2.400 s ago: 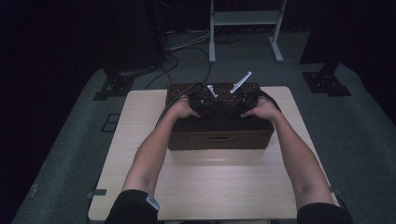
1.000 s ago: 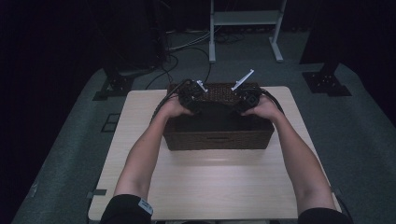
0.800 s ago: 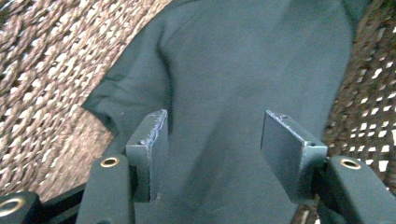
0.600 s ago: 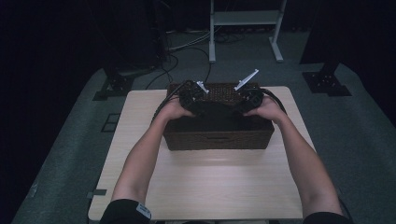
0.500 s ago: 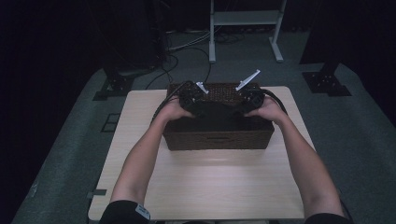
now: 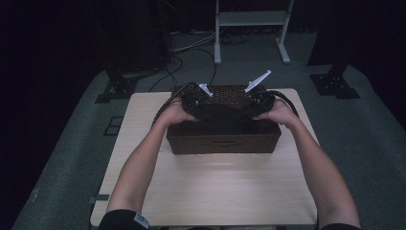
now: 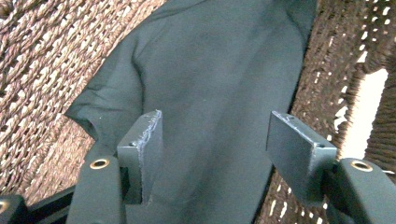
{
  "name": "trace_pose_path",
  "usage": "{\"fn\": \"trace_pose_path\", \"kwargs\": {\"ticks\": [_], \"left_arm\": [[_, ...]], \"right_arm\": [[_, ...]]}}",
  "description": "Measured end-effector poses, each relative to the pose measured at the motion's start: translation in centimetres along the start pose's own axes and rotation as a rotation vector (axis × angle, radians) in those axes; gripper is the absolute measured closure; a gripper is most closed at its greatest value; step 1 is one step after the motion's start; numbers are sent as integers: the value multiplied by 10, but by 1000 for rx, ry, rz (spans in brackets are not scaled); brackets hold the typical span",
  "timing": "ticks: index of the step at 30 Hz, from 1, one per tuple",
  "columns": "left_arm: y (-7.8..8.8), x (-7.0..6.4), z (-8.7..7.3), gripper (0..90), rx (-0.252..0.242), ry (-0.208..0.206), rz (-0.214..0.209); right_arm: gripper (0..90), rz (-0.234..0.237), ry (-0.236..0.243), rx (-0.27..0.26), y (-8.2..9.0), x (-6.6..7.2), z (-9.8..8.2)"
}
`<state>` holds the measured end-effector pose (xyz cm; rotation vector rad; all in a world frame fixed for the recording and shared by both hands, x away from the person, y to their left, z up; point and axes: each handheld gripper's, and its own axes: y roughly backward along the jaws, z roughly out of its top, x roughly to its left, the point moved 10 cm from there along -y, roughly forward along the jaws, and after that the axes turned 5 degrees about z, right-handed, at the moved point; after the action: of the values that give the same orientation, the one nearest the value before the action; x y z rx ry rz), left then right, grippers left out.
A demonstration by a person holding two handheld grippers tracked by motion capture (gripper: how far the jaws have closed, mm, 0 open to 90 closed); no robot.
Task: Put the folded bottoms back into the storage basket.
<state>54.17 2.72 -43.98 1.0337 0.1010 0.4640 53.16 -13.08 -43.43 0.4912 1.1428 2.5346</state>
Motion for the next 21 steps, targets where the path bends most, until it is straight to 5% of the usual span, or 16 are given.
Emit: {"fn": "trace_pose_path", "kwargs": {"ticks": [21], "left_arm": [[23, -16, -4, 309, -36, -12, -20]], "right_arm": [[445, 5, 1, -9, 15, 14, -19]]}}
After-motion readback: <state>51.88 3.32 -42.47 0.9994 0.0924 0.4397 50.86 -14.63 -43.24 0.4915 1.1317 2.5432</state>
